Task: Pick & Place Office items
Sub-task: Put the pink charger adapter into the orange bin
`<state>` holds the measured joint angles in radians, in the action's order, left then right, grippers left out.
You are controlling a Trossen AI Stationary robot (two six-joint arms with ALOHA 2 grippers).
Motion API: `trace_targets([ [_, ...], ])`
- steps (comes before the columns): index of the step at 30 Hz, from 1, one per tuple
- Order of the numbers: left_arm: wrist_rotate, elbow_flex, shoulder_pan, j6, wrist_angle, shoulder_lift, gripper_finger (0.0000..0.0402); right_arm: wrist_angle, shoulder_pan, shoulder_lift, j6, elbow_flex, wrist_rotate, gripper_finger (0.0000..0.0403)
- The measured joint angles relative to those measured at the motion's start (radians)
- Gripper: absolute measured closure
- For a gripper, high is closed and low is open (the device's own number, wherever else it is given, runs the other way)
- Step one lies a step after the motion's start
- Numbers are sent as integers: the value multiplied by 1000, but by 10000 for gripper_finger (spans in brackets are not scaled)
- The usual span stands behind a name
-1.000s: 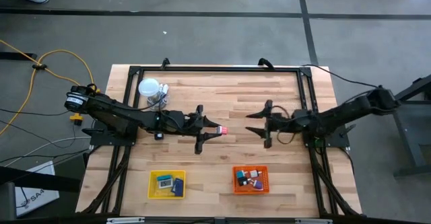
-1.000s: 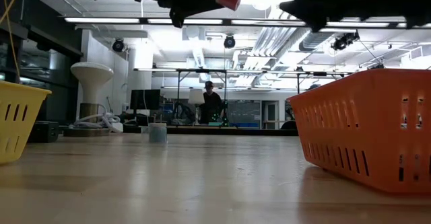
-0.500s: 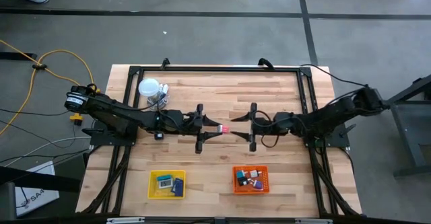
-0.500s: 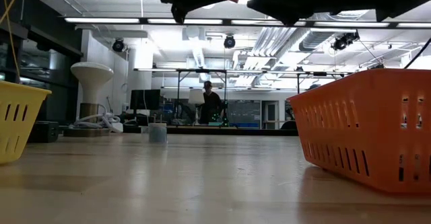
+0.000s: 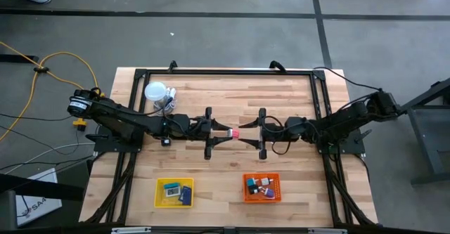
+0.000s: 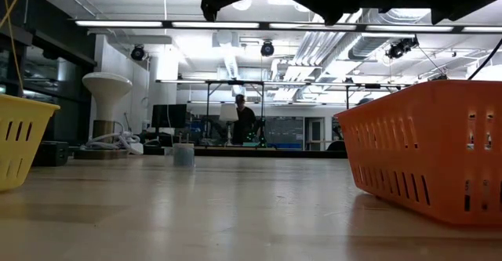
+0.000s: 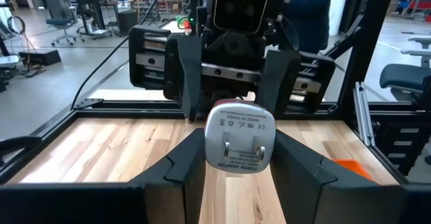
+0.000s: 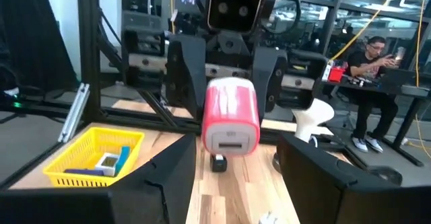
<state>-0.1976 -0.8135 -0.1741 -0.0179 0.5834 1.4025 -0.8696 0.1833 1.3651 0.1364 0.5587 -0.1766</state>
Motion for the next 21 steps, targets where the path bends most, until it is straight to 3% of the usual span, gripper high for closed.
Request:
trace_targets([
  [11,-1,0,2,4,24,2,269,-41,0,0,0,0,39,208],
  [21,1,0,2,20,152,88,269,-62,0,0,0,0,45,208],
])
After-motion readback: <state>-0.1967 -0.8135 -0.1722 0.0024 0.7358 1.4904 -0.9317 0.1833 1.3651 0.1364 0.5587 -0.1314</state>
